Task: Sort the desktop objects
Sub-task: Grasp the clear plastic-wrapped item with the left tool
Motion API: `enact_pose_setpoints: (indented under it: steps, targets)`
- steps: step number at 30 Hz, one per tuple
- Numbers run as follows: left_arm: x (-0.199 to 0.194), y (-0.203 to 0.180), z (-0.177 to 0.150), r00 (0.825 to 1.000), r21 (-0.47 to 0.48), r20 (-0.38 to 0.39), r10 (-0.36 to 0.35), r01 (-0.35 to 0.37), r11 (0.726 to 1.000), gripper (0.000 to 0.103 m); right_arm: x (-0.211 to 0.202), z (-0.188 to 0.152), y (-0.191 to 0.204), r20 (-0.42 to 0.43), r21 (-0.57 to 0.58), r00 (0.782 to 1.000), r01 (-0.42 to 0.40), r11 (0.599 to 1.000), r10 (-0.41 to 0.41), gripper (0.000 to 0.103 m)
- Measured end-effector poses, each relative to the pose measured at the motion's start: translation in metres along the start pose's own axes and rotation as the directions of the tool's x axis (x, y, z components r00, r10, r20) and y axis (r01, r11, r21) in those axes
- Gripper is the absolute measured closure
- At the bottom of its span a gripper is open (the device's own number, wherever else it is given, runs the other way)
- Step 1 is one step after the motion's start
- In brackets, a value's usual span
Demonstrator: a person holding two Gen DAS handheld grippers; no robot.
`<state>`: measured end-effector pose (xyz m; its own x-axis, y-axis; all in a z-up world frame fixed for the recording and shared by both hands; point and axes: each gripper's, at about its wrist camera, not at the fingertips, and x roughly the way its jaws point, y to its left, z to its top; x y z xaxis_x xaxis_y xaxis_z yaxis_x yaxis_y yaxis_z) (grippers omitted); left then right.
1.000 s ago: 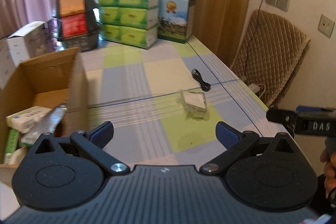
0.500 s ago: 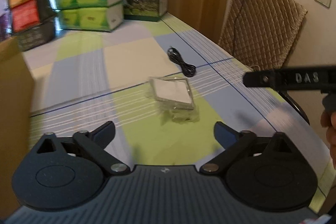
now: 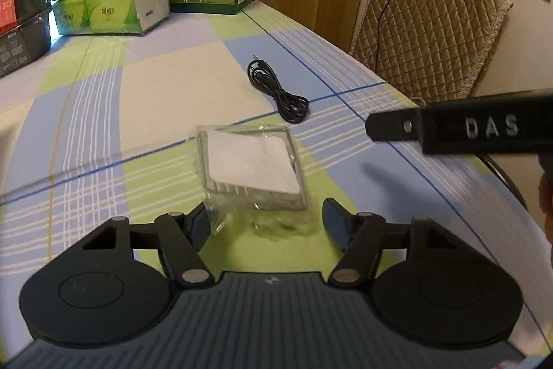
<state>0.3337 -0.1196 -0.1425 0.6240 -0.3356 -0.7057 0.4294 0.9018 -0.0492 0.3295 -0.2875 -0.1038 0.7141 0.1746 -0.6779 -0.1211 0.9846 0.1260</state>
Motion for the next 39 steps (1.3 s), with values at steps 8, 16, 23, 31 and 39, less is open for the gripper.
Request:
enact_pose_setpoints:
  steps: [8, 16, 23, 31, 39]
  targets:
    - [-0.002, 0.028, 0.01, 1.0, -0.054, 0.002, 0.022, -0.022, 0.998, 0.074, 0.015, 0.002, 0.003, -0.012, -0.012, 1.0, -0.02, 1.0, 0.02, 0.044]
    - [-0.011, 0.066, 0.021, 0.996, -0.148, 0.05, 0.072, -0.064, 0.987, 0.076, 0.041, 0.012, 0.016, 0.021, -0.073, 0.997, -0.073, 0.995, 0.075, 0.056]
    - [-0.007, 0.086, 0.022, 0.994, -0.186, 0.073, 0.084, -0.07, 0.98, 0.076, 0.072, 0.022, 0.019, 0.048, -0.098, 0.997, -0.057, 0.994, 0.062, 0.057]
    - [-0.002, 0.096, 0.022, 0.992, -0.211, 0.077, 0.096, -0.078, 0.974, 0.076, 0.096, 0.025, 0.028, 0.067, -0.155, 0.997, -0.038, 0.987, 0.049, 0.056]
    - [0.001, 0.1, 0.022, 0.991, -0.207, 0.076, 0.106, -0.088, 0.974, 0.076, 0.114, 0.03, 0.033, 0.067, -0.178, 0.998, -0.007, 0.984, 0.019, 0.061]
